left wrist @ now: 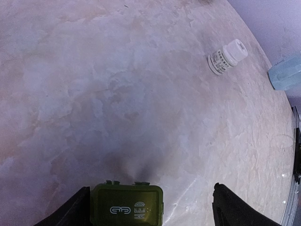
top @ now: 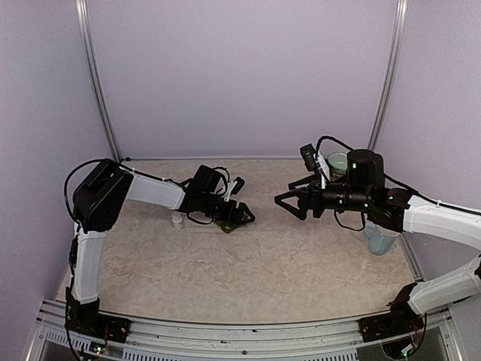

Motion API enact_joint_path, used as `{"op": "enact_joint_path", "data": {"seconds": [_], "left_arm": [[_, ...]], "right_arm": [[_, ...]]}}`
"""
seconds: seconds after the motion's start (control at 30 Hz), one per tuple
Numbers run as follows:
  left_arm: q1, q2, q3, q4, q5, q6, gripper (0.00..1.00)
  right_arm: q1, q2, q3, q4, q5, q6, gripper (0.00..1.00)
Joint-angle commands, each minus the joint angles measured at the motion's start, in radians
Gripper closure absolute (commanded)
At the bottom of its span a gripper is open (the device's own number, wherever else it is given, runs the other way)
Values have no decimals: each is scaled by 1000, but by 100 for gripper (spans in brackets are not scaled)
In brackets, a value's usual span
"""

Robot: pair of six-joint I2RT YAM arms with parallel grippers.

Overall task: Sort the pills into containers
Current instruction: Move the pill container to the center of the board.

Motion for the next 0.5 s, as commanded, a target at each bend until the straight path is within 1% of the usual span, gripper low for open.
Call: {"op": "enact_joint_path", "data": {"seconds": [0.0, 0.47], "left_arm": [[-32, 17, 4, -21, 46, 32, 16], [-109, -23, -38, 7, 33, 21, 16]], "right_arm": [[-7, 6, -11, 16, -46, -36, 12], [-7, -14, -20, 6, -53, -52, 11]]}}
